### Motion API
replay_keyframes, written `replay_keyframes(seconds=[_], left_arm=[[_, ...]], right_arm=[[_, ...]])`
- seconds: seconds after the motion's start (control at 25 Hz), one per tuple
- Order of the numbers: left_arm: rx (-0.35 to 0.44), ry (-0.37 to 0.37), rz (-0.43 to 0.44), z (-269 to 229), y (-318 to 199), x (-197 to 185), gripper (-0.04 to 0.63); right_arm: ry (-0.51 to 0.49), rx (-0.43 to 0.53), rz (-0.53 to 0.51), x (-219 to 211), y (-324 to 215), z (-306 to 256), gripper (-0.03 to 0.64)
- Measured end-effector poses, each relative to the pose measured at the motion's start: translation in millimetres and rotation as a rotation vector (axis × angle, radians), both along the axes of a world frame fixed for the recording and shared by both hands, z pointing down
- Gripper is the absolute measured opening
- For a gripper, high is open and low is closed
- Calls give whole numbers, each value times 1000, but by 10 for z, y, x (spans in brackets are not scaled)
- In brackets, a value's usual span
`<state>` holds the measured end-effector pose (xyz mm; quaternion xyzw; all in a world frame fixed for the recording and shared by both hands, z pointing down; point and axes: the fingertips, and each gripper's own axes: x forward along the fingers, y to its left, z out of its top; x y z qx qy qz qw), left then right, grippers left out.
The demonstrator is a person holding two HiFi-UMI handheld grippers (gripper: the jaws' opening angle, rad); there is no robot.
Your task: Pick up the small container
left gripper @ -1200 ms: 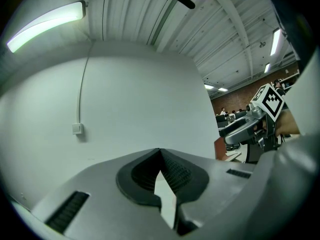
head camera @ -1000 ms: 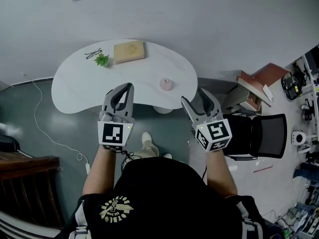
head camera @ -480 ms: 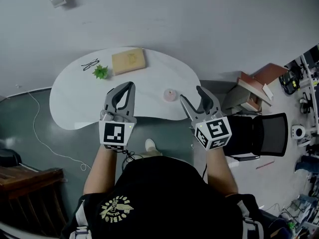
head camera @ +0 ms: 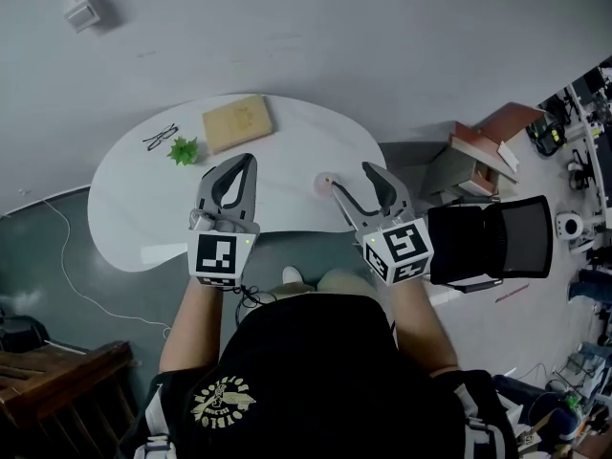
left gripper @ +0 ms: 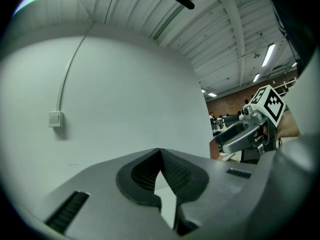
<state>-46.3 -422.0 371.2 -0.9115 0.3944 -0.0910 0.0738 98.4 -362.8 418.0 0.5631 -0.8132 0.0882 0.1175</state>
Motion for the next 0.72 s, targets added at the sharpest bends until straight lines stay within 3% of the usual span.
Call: replay_keyframes(seconds=[0.36,0.72], left_arm=[[-35,-11,32,174,-116,191,9],[-50,-33,-11,263,-419,261,9]], right_arm=[[9,-125,-7,113,-140,725,259],[51,-241,-112,119,-390,1551,259]])
